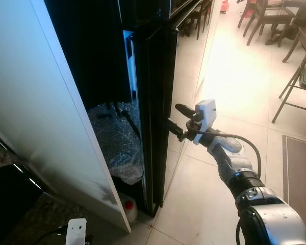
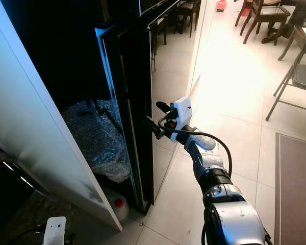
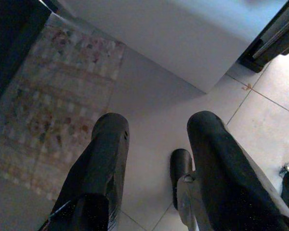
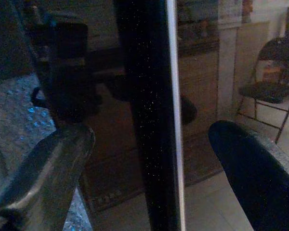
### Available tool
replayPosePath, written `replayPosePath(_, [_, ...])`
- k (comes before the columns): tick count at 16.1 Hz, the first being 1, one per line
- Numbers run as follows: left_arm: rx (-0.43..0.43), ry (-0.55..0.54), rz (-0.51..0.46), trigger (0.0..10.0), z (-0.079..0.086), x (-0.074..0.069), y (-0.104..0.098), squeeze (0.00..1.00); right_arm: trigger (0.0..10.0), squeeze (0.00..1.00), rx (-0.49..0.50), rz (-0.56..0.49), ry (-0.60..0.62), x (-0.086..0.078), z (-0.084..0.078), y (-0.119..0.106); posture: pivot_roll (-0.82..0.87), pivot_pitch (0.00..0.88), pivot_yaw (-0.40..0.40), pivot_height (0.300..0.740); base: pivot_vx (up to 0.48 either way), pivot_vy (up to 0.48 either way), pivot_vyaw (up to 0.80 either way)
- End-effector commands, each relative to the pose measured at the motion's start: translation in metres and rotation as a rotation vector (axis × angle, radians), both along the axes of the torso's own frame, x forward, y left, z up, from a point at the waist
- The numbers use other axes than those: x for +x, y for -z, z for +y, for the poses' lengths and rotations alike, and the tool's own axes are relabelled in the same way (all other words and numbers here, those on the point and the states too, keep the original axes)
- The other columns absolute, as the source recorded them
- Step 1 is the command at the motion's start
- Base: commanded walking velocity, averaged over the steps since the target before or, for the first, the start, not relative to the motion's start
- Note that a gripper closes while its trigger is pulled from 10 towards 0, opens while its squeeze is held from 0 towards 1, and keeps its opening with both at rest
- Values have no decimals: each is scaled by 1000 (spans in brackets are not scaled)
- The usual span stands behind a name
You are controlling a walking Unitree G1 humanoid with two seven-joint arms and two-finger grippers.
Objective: Restocking fridge
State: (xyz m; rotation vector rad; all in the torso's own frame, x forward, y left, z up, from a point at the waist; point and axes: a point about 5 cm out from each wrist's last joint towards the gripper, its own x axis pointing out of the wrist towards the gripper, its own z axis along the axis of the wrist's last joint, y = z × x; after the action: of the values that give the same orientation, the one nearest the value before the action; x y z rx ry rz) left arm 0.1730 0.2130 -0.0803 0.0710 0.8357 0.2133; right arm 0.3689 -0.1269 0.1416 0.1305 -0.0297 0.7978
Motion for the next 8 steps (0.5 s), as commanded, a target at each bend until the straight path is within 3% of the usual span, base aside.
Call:
replayPosePath(1, [9, 1, 17, 10000, 0, -3, 2, 0, 10000, 0, 7, 0, 12, 2, 1, -2, -9, 0, 22, 740, 0, 0, 0])
replayPosePath(8, [12, -2, 17, 10000, 1, -4, 2, 0, 10000, 0, -1, 30, -9, 5, 9, 0, 4, 0, 14, 740, 0, 0, 0])
